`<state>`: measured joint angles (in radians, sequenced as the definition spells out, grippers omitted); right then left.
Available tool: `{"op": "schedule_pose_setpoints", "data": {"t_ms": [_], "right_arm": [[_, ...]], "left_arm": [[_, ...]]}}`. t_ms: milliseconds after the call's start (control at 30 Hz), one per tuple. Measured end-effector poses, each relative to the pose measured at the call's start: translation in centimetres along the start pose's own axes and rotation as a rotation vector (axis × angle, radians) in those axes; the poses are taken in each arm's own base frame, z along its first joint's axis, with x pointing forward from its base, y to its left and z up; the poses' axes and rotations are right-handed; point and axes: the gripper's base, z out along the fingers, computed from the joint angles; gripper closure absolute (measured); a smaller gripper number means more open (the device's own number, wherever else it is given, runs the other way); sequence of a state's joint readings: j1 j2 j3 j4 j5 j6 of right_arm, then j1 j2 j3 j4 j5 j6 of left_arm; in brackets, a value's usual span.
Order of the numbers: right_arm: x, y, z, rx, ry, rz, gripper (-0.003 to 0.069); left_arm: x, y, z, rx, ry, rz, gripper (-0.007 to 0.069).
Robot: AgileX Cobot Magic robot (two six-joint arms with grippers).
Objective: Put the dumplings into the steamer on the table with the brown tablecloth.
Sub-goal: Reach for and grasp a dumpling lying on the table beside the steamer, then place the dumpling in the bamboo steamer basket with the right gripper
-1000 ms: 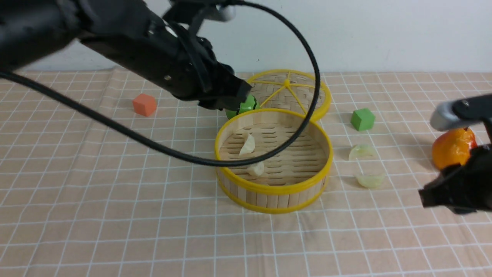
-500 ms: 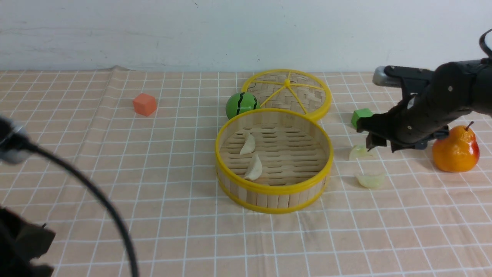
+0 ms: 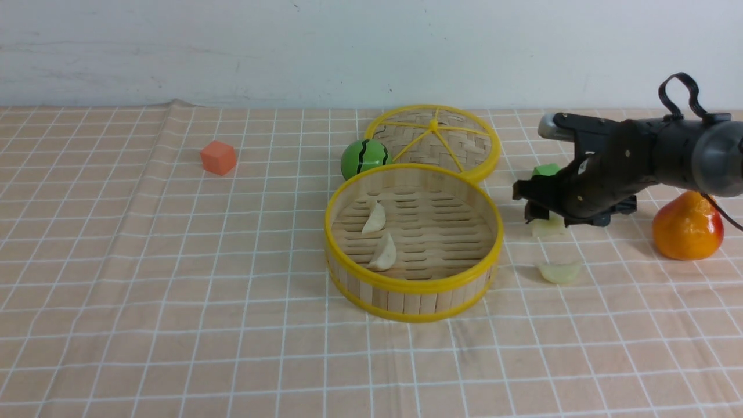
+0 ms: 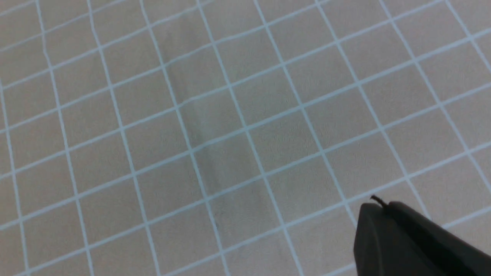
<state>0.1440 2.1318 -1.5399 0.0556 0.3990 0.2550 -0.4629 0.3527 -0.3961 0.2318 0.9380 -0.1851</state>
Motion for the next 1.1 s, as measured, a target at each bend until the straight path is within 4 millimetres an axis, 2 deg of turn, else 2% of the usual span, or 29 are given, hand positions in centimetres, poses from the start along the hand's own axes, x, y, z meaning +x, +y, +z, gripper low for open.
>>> {"op": "schedule_pose_setpoints", "data": {"t_ms": [100,200,300,367,400,433,533,667,700,767,833,867,900,933,967,1000,1067,1100], "right_arm": [[0.6,-0.2,0.9,0.01,0.021,-0.008,0.0176],[0.6,-0.2,1.2,0.01,0.018,-0.014,0.0202],[0.7,-0.2,1.2,0.014,0.025,-0.028,0.0317],[0.8,-0.2,0.9,0.019,0.044,-0.05,0.0421],[0.8,-0.2,0.8,0.02,0.047,-0.053,0.0431],[0.8,-0.1,0.3,0.024,0.071,-0.081,0.0495],[0.4,0.1,-0.9,0.023,0.078,-0.132,0.0494],[-1.2,1.0,-4.6,-0.008,0.018,-0.188,0.0492],[-1.3,1.1,-4.8,-0.011,0.014,-0.188,0.0492],[-1.9,3.1,-7.2,-0.084,-0.039,-0.181,0.0492],[-1.9,5.2,-8.4,-0.156,-0.082,-0.183,0.0492],[-1.8,6.6,-8.7,-0.198,-0.106,-0.193,0.0492],[-1.7,6.9,-8.7,-0.207,-0.11,-0.189,0.0492],[-1.3,8.8,-8.7,-0.259,-0.148,-0.207,0.0492],[-1.1,9.4,-8.6,-0.272,-0.159,-0.22,0.0492],[-0.5,11.0,-7.7,-0.306,-0.187,-0.231,0.0492],[0.5,12.3,-5.8,-0.322,-0.221,-0.244,0.0492],[1.3,12.7,-3.9,-0.317,-0.228,-0.249,0.0492]], "left_arm": [[0.1,0.0,0.0,0.003,-0.055,0.001,0.0638],[0.3,0.0,-0.1,0.005,-0.109,0.002,0.0638],[0.4,0.0,-0.1,0.007,-0.134,0.003,0.0638],[0.4,0.0,-0.2,0.006,-0.137,0.003,0.0638],[0.4,0.0,-0.2,0.006,-0.137,0.003,0.0638],[0.4,0.0,-0.2,0.006,-0.139,0.003,0.0638],[0.4,0.0,-0.2,0.007,-0.145,0.003,0.0638],[0.2,0.0,-0.2,0.011,-0.165,0.004,0.0638],[0.2,0.0,-0.2,0.011,-0.166,0.004,0.0638],[0.1,0.0,-0.2,0.013,-0.176,0.004,0.0638],[0.0,0.0,-0.3,0.014,-0.184,0.004,0.0638],[0.0,0.0,-0.3,0.015,-0.187,0.004,0.0638],[0.0,0.0,-0.3,0.015,-0.187,0.004,0.0638],[0.0,-0.1,-0.3,0.016,-0.189,0.003,0.0638],[0.0,-0.1,-0.3,0.016,-0.189,0.003,0.0638],[0.0,-0.1,-0.2,0.016,-0.188,0.003,0.0638],[0.0,-0.1,-0.2,0.016,-0.188,0.003,0.0638],[0.0,-0.1,-0.2,0.016,-0.188,0.003,0.0638]]}}
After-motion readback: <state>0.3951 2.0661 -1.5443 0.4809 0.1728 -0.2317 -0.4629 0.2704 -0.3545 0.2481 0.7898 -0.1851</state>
